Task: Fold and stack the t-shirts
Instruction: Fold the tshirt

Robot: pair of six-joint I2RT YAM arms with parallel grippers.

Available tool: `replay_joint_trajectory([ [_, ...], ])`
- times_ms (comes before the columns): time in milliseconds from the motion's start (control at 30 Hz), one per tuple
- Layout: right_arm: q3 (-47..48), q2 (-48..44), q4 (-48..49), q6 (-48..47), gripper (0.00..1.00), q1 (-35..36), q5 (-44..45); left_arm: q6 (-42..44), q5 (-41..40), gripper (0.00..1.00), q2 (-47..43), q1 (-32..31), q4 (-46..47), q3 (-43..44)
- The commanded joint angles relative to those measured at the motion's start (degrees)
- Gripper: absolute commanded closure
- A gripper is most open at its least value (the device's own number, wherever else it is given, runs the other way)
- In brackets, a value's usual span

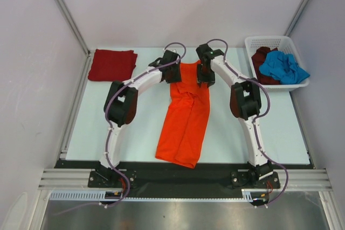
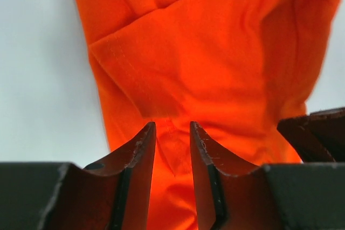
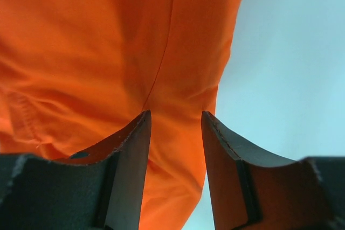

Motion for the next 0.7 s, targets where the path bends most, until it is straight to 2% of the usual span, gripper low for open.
replay_joint_trajectory([
  [0,-1.8,0.4,5.2,-1.4,0.52,0.3,2.3,-1.5,0.7,0.63,3.4,-0.1,0.6,4.5],
  [233,-1.1,4.7,9.8,-4.9,0.52,0.2,6.9,-1.2,5.3,0.63,11.3,2.0,1.0,12.2],
  [400,4.9,9.0,9.9,-6.6,0.51,-0.3,8.6,-0.7,11.3,0.60,18.7,4.2,-0.3,23.6],
  [533,9.4,11.0,8.7,-6.4,0.50,-0.4,5.5,-0.7,18.5,0.57,25.8,6.9,0.0,33.2],
  [567,9.9,10.8,8.4,-6.1,0.50,-0.4,5.4,-0.3,20.6,0.57,25.9,7.2,1.2,33.9],
  [667,11.8,9.8,7.1,-5.6,0.50,-0.4,4.4,1.5,20.3,0.57,22.2,7.6,3.6,30.8],
])
